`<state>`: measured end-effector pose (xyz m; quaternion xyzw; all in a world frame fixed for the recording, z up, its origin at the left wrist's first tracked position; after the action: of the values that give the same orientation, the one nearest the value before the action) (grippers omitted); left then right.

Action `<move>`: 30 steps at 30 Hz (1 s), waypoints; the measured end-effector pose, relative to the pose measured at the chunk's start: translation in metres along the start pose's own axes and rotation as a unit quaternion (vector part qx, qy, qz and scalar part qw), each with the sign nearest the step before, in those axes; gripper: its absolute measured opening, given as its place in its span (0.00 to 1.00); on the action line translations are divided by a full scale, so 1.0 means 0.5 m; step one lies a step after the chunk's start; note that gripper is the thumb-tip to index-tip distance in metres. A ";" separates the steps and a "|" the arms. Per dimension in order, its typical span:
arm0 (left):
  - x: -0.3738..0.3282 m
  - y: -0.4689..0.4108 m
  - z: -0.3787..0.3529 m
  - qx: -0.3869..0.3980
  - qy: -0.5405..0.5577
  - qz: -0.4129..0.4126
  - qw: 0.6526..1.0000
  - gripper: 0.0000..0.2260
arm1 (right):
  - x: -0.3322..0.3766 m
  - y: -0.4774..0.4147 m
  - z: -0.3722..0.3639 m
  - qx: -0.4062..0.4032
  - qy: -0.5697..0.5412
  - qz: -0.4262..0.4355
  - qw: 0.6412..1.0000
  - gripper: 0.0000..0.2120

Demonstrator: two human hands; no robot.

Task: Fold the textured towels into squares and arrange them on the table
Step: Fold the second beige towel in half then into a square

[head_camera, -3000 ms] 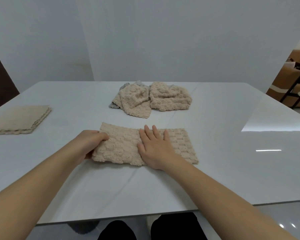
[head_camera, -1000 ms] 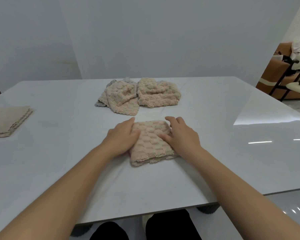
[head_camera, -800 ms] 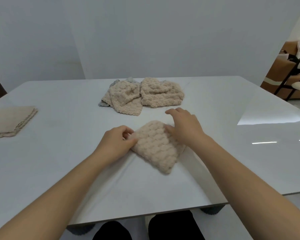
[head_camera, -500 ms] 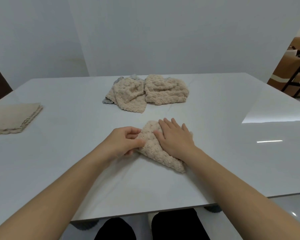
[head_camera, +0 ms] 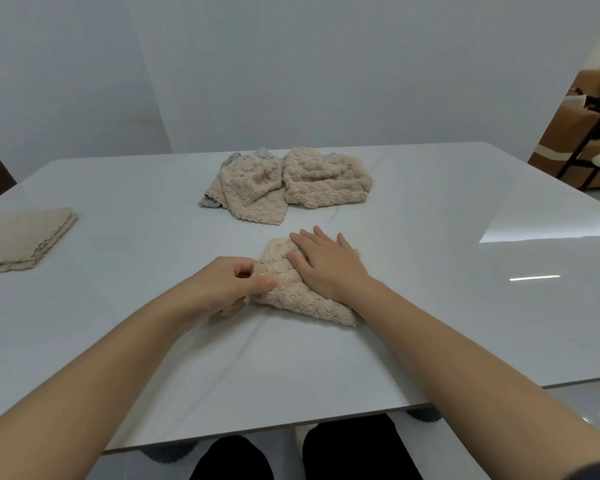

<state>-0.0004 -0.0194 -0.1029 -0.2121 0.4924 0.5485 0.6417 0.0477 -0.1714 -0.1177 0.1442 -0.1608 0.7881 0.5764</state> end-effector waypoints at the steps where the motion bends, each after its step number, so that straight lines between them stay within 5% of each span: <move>1: 0.004 0.003 0.008 -0.020 0.011 -0.004 1.000 0.13 | 0.005 -0.009 -0.001 0.000 -0.007 0.009 1.000 0.25; 8: 0.030 0.016 0.044 -0.129 0.036 0.017 0.991 0.12 | 0.046 -0.057 -0.013 0.007 -0.046 0.076 0.996 0.24; 14: 0.045 0.029 0.053 -0.177 -0.084 0.066 0.978 0.16 | 0.050 -0.054 -0.011 0.002 -0.098 0.103 0.990 0.22; 18: 0.001 0.041 0.068 -0.235 -0.356 0.072 0.901 0.19 | 0.050 -0.047 -0.004 -0.005 -0.146 0.109 0.983 0.20; 21: -0.067 0.044 0.056 -0.321 -0.390 -0.041 0.862 0.21 | 0.049 -0.043 0.008 -0.022 -0.178 0.115 0.977 0.19; 24: -0.095 -0.013 0.009 -0.268 -0.417 -0.126 0.859 0.22 | 0.027 -0.048 0.024 -0.078 -0.256 0.095 0.959 0.20; 27: -0.048 -0.073 -0.036 -0.148 -0.471 -0.100 0.864 0.24 | -0.016 -0.046 0.040 -0.130 -0.383 0.022 0.914 0.25; 30: -0.002 -0.089 -0.044 -0.109 -0.452 -0.065 0.883 0.26 | -0.051 -0.017 0.058 -0.179 -0.437 -0.042 0.881 0.23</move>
<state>0.0317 -0.0515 -0.1233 -0.0412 0.0719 0.5922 0.8015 0.0646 -0.2030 -0.1009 0.3749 -0.5280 0.5784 0.4961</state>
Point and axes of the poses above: each hand's wrist, its own y-axis away from the middle knuckle, its own z-axis out of the back of the hand, x = y × z, the point moved 7 cm from there along -y, towards the middle knuckle, and after that the axes turned 6 degrees about -y, right-handed, at the moved point
